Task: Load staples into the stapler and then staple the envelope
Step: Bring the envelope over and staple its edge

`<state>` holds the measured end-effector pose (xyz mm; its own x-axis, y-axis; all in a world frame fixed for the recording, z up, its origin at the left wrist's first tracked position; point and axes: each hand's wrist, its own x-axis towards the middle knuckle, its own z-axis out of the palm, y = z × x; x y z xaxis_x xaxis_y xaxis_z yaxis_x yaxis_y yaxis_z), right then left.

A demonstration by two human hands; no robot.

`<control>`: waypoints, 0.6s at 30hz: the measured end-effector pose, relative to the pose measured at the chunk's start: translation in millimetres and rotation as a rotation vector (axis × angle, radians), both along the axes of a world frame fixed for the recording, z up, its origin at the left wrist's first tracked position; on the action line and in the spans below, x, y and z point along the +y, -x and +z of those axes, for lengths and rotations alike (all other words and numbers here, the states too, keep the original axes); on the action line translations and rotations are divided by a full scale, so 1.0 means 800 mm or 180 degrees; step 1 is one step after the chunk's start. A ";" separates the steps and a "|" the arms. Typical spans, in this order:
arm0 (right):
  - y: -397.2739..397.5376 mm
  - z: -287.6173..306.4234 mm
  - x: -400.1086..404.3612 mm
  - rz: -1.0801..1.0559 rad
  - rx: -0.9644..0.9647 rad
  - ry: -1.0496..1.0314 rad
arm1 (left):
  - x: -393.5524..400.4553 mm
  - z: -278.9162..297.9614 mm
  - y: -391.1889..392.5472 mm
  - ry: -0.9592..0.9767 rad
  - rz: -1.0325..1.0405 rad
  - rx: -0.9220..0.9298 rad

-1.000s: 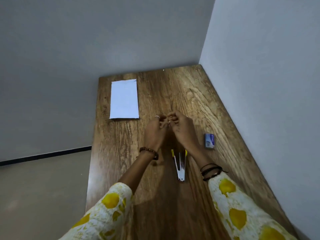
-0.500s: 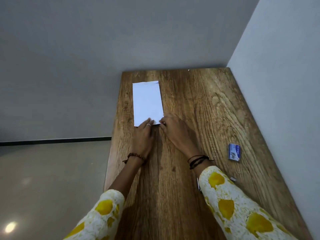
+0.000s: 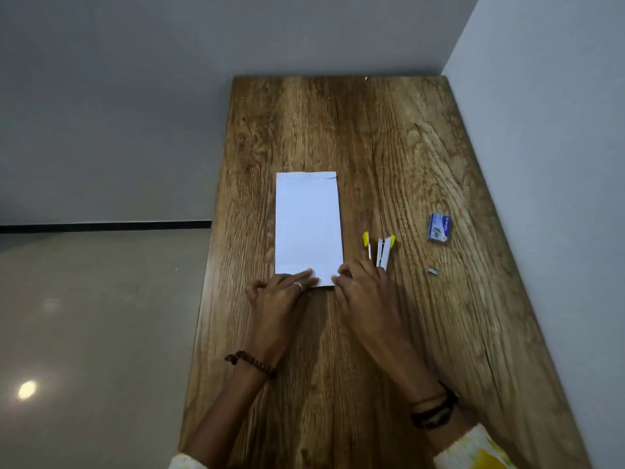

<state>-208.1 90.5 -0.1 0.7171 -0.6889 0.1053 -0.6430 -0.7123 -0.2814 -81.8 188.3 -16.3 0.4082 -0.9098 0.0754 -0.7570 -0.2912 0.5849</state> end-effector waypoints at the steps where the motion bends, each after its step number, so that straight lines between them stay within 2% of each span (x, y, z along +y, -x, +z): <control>1: 0.011 0.000 0.012 0.0010 -0.0015 -0.0069 | 0.013 0.001 0.006 0.0031 -0.0034 0.0007; 4: 0.040 -0.003 0.043 0.0003 -0.0149 -0.0391 | 0.046 0.004 0.024 0.0114 0.0052 0.0152; 8: 0.065 -0.004 0.068 -0.0354 -0.0548 -0.1260 | 0.070 0.003 0.038 0.0069 0.0500 0.0601; 15: 0.064 -0.010 0.084 -0.0975 -0.0764 -0.1166 | 0.065 0.012 0.045 -0.0079 0.1113 0.0860; 18: 0.061 -0.015 0.086 -0.1049 -0.0759 -0.1001 | 0.061 0.015 0.042 -0.0073 0.1112 0.1033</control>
<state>-256.6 159.2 -12.3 0.4380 -0.8989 -0.0094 -0.7109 -0.3400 -0.6156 -115.8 236.9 -4.4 0.6890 -0.7139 -0.1249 -0.3909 -0.5113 0.7654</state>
